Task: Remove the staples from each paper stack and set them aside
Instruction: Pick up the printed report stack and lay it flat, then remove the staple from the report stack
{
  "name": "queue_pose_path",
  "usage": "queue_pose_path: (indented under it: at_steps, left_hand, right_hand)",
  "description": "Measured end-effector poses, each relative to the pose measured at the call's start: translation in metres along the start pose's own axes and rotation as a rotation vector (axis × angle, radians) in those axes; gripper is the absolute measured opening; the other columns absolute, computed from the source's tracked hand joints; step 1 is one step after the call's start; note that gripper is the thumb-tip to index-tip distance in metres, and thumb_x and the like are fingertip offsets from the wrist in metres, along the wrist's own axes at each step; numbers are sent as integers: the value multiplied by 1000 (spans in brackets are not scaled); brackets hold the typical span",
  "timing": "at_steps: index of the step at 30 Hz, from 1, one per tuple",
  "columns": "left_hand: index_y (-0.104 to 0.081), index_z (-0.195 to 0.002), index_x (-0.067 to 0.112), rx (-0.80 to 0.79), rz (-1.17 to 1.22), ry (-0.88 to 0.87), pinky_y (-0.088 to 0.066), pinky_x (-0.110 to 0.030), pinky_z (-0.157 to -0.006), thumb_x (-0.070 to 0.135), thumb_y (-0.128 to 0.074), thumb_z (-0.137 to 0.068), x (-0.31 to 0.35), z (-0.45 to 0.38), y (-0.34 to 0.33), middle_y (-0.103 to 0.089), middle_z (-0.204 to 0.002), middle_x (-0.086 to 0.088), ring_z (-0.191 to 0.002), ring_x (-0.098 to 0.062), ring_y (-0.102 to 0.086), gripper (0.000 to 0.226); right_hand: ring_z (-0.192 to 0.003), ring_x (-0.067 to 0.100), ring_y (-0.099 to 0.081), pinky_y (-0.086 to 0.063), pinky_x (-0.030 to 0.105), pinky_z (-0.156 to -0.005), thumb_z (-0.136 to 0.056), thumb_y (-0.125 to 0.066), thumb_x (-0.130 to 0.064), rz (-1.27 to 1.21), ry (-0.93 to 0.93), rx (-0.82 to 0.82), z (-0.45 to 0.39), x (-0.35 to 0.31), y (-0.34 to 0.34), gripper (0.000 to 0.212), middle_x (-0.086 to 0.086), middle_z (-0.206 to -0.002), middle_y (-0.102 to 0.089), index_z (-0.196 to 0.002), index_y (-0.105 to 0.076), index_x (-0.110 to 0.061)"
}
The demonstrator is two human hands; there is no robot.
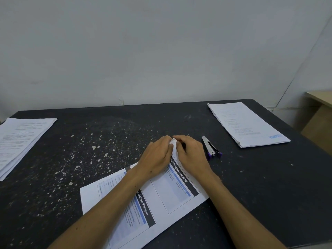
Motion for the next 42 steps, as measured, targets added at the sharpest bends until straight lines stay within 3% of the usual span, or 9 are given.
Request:
queue_pose_path:
  at_steps: [8,13,18,22,26,30,34,38,42]
  left_hand:
    - [-63,-106,21,47,190,161,-61,-39,-78,34,-47,-108,-12,-1,3,-69,-92,9,-83,-7,-69,20]
    - [-62,-98,15,16,182,111,-59,-34,-73,28,-51,-107,-8,-1,6,-67,-88,6,-79,-8,-67,19]
    - [-59,-101,17,-1,149,122,-61,-36,-79,33,-47,-109,-11,1,2,-67,-95,4,-85,-11,-68,21]
    - [-57,-100,21,-15,150,116,-60,-37,-77,33,-47,-109,-11,2,3,-67,-91,7,-83,-11,-68,19]
    - [-57,-97,21,-22,176,120,-59,-41,-76,33,-47,-109,-12,2,2,-68,-89,6,-81,-11,-69,20]
    - [-59,-99,22,-42,214,129,-61,-34,-80,33,-48,-109,-10,2,2,-70,-93,8,-85,-8,-71,18]
    - [-63,-105,22,-44,274,147,-59,-22,-76,31,-50,-108,-11,3,3,-72,-96,10,-86,-2,-72,15]
    - [-63,-120,21,-31,298,163,-59,-17,-77,29,-54,-106,-10,3,4,-70,-103,10,-89,-2,-72,18]
    - [-54,-124,25,24,328,148,-63,-27,-80,27,-59,-104,-10,3,9,-69,-101,4,-90,-8,-73,21]
  right_hand:
    - [-88,-1,-67,-50,8,-77,-103,-61,-21,-72,-5,-5,1,-5,6,12,-8,-100,-72,-110,-71,-17]
    - [-87,-7,-65,-47,4,-74,-103,-60,-15,-48,-49,-111,-3,-3,12,12,-12,-96,-68,-108,-70,-19]
    - [-106,17,-60,-53,39,-92,-100,-63,-31,256,-173,152,-9,8,60,18,-1,-111,-64,-113,-67,-20]
    - [-125,33,-55,-49,48,-94,-91,-67,-59,638,-470,-140,-13,30,78,63,12,-134,-56,-127,-52,-10]
    - [-107,32,-62,-47,40,-80,-95,-65,-52,695,-524,-281,-17,34,79,39,9,-117,-62,-101,-52,-16]
    - [-81,24,-68,-56,41,-79,-98,-61,-48,264,-431,-54,-26,28,78,38,8,-85,-72,-84,-69,-13]
    - [-94,24,-73,-57,38,-94,-102,-62,-38,-399,-488,13,-29,15,59,30,9,-93,-76,-92,-74,-13]
    - [-93,23,-76,-58,45,-98,-103,-59,-41,-479,-557,80,-31,20,38,34,6,-92,-78,-93,-75,-12]
    - [-90,22,-76,-62,43,-91,-105,-54,-41,-470,-576,96,-32,22,28,41,9,-95,-78,-93,-75,-7]
Point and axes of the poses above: each hand's wrist, its own z-axis away from the middle knuckle, its own y-axis out of the back of the hand, x = y × z, the point moved 5 cm from there along -z, towards the middle knuckle
